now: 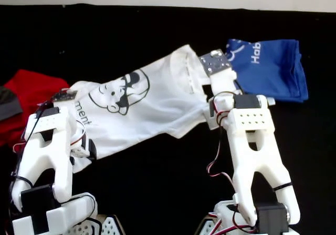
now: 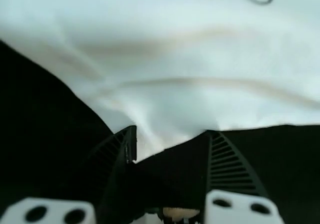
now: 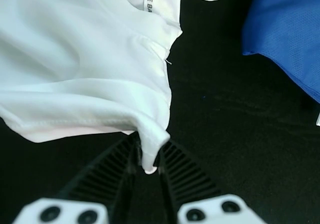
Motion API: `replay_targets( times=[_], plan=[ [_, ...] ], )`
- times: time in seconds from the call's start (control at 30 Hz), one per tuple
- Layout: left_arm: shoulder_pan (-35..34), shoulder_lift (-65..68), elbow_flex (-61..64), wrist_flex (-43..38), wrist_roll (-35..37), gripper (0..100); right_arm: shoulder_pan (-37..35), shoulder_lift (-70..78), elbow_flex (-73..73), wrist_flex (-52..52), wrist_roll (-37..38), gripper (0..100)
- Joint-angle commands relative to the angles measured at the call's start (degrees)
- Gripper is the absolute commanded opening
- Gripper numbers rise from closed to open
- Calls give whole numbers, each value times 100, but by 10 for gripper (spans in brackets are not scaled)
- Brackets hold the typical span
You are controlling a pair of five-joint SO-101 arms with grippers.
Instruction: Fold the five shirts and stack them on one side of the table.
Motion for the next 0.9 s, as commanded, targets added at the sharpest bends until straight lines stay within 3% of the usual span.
replay_targets(
  times=[0.0,0.33,0.4,0.5,0.67,0.87],
  plan=[
    [-207,-154,-163,-35,-53,222,84,-224,13,-84,-70,6],
    [-338,804,-268,-281,-70,220,84,-224,13,-84,-79,6],
    [-338,1121,-637,-53,-44,187,84,-224,13,-84,-79,6],
    [-286,1420,-1182,316,-26,5,75,-224,92,-171,-88,6],
    [-110,1446,-1912,905,35,11,57,-242,576,-919,-519,6],
    [75,1429,-3626,2259,607,8,84,-277,303,-945,-624,6]
  ],
)
